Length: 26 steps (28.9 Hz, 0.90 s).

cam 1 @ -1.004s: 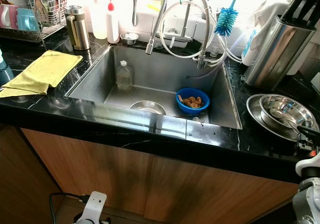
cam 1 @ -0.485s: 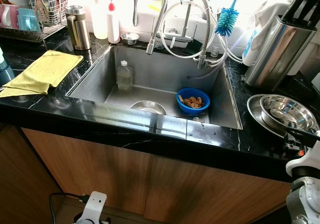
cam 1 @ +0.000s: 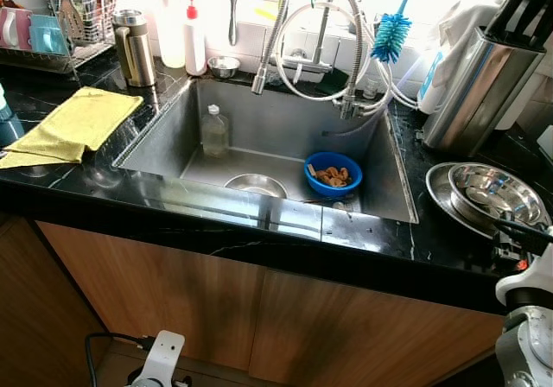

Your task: Kitchen organization

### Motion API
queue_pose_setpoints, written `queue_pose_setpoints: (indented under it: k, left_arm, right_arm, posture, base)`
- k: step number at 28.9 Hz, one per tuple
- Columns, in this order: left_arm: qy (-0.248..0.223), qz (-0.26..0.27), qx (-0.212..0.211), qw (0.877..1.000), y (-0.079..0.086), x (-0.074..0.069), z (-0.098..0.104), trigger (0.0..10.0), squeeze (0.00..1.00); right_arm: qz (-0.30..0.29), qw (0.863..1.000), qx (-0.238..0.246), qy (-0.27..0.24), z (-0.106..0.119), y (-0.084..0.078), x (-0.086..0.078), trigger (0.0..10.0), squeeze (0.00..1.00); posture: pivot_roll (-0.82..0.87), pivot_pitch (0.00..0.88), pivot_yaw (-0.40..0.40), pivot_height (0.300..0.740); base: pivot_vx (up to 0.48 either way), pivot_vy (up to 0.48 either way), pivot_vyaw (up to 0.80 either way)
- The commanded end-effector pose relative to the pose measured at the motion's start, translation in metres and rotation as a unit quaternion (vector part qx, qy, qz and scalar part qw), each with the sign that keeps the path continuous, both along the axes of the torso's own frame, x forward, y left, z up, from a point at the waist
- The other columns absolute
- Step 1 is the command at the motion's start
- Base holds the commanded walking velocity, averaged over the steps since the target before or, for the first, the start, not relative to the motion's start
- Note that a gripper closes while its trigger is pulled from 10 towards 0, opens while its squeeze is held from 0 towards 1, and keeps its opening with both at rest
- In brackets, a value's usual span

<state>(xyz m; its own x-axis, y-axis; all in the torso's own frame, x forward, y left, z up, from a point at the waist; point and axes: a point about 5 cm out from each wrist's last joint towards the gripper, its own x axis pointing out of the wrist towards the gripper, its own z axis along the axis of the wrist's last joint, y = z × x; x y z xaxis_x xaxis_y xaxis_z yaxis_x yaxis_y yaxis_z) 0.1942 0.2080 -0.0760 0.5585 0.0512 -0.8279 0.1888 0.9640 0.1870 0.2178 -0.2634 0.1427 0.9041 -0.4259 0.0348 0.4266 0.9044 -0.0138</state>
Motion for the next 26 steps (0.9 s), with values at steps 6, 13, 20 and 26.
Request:
queue_pose_setpoints:
  k: [6,13,20,26]
  left_arm:
    - [0.003,-0.010,0.002,1.000,-0.001,0.001,0.000,10.0,0.00]
    - [0.003,-0.010,0.001,1.000,-0.002,0.001,0.000,10.0,0.00]
    - [0.003,-0.010,0.001,1.000,-0.002,0.001,0.000,10.0,0.00]
    - [0.003,-0.010,0.001,1.000,-0.002,0.001,0.000,10.0,0.00]
  right_arm:
    - [-0.030,0.999,0.002,0.019,-0.004,-0.011,-0.004,10.0,0.00]
    - [-0.028,0.999,0.007,0.029,-0.008,-0.009,-0.002,10.0,0.00]
    - [-0.027,0.999,0.011,0.040,-0.012,-0.009,-0.001,10.0,0.00]
    - [-0.024,0.999,0.014,0.045,-0.013,-0.008,-0.001,10.0,0.00]
  posture:
    - [0.12,0.000,-0.127,0.736]
    - [0.13,0.000,-0.127,0.736]
    - [0.13,0.000,-0.125,0.736]
    - [0.13,0.000,-0.127,0.736]
  base:
    - [0.000,0.000,0.00]
    - [0.000,0.000,0.00]
    - [0.000,0.000,0.00]
    - [0.000,0.000,0.00]
